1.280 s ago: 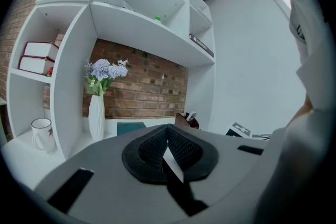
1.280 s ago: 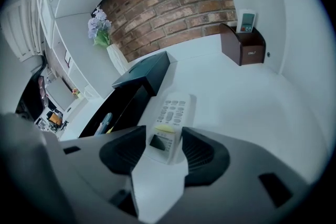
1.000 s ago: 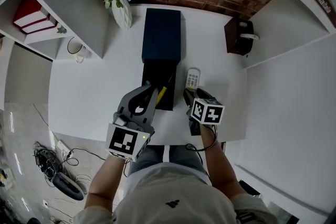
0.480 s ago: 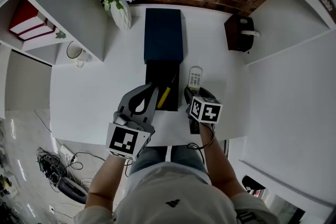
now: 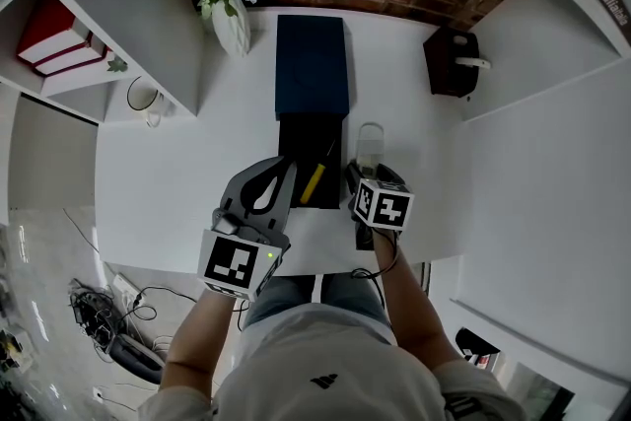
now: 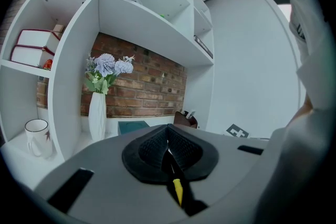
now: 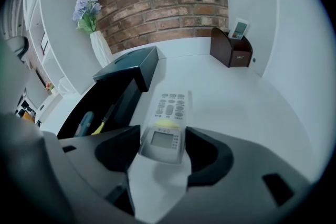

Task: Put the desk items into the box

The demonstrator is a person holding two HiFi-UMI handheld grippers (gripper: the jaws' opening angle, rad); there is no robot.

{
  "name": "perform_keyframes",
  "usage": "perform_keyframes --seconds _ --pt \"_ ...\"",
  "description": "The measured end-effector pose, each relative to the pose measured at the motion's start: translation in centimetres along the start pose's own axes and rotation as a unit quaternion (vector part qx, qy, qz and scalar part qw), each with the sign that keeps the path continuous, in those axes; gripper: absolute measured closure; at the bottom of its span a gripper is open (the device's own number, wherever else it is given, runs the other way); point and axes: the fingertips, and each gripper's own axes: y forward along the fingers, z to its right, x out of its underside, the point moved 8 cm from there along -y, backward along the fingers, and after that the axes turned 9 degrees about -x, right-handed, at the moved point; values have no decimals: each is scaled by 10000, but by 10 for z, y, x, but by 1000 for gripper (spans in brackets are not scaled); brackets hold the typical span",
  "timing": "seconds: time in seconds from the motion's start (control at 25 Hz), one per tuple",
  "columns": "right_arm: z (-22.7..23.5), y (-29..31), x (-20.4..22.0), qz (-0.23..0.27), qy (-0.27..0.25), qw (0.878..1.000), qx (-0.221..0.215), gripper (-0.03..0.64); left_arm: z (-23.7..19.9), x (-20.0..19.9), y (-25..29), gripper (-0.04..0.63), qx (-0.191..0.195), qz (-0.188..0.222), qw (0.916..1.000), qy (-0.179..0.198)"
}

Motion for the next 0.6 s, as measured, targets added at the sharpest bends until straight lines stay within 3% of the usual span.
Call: perform_keyframes --seconds 0.6 --pt "6 -15 -1 214 359 9990 -163 360 1 1 1 584 -34 -16 10000 -51"
